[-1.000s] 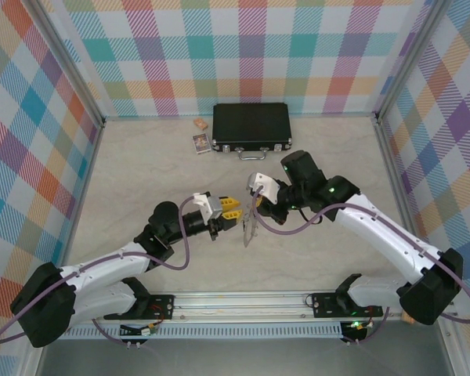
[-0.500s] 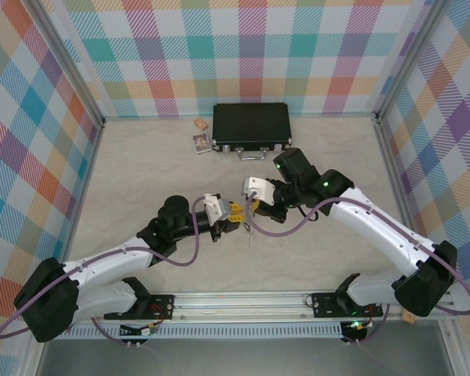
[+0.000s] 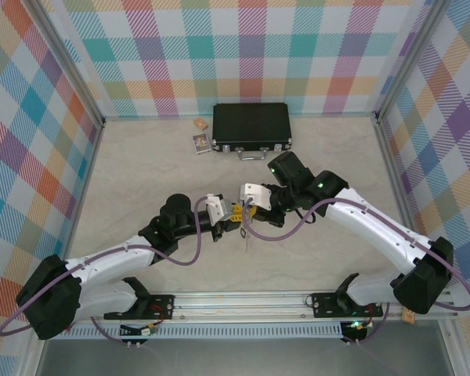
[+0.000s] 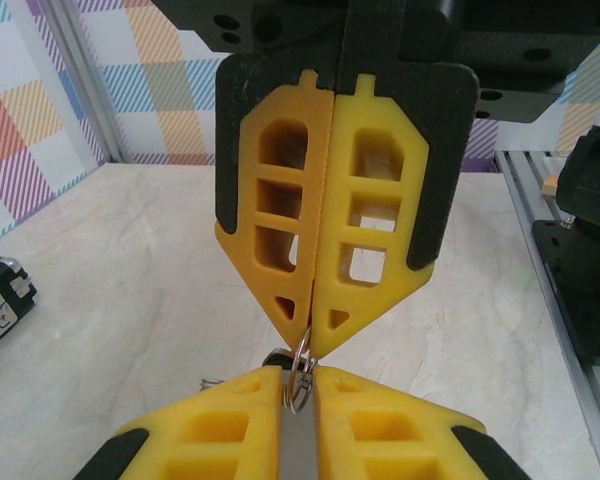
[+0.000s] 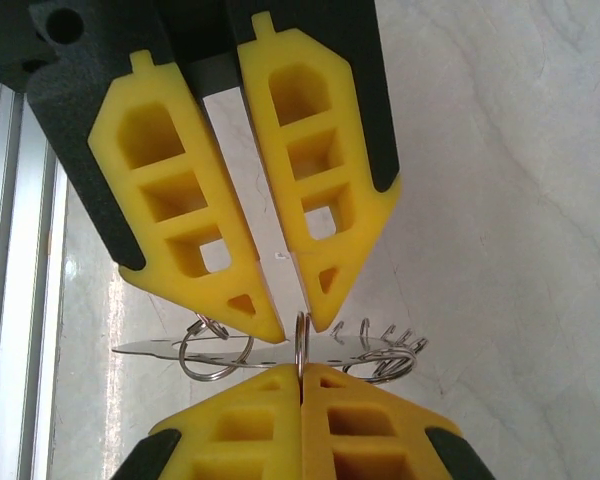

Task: Put the keys on the keyring

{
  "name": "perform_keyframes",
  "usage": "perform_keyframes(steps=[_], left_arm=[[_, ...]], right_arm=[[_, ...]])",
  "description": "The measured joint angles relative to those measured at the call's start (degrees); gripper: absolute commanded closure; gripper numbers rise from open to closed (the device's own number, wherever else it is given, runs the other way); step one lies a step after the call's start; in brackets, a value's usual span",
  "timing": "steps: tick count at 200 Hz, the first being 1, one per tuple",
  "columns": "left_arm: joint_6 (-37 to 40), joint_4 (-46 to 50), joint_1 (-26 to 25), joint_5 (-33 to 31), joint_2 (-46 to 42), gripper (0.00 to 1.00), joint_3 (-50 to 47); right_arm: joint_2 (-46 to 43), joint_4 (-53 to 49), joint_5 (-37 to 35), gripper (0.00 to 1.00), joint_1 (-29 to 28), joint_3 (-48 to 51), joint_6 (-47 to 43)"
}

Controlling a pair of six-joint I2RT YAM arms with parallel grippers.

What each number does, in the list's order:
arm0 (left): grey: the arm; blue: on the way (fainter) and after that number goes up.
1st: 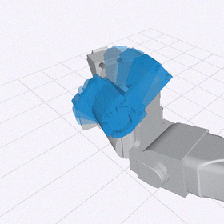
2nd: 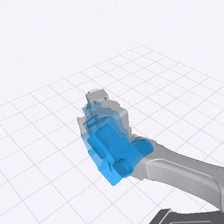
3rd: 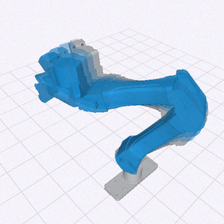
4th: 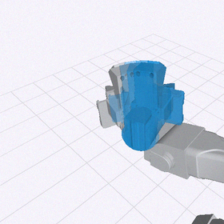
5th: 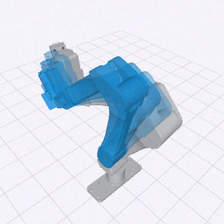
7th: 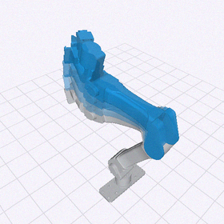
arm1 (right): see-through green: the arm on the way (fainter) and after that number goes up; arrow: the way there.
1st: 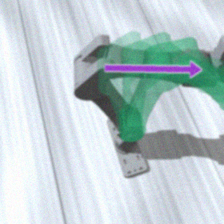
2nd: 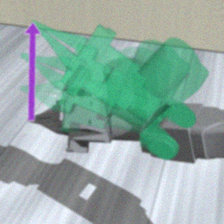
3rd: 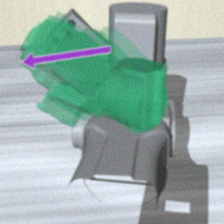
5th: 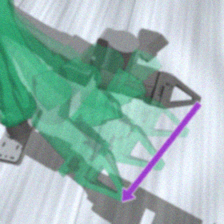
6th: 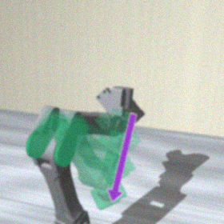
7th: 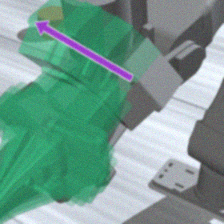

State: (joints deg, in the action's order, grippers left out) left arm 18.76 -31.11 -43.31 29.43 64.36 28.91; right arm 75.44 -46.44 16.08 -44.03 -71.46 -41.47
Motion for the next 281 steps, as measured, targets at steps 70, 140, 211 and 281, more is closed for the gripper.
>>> perform_keyframes(steps=[70,140,211,281], left_arm=[[0.2,0.0,0.0,0.8,0.6,0.90,0.3],[0.2,0.2,-0.1,1.6,1.8,0.86,1.0],[0.2,-0.1,-0.1,1.6,2.3,0.90,1.0],[0.3,-0.4,-0.1,1.6,2.2,1.00,0.9]], right_arm=[[0.0,-0.4,0.4,1.00,-0.3,0.0,0.0],[0.0,-0.7,0.8,1.00,-0.3,0.0,0.1],[0.0,-0.4,1.0,1.00,-0.3,0.0,0.1],[0.0,-0.1,1.0,1.00,-0.2,0.0,0.1]])
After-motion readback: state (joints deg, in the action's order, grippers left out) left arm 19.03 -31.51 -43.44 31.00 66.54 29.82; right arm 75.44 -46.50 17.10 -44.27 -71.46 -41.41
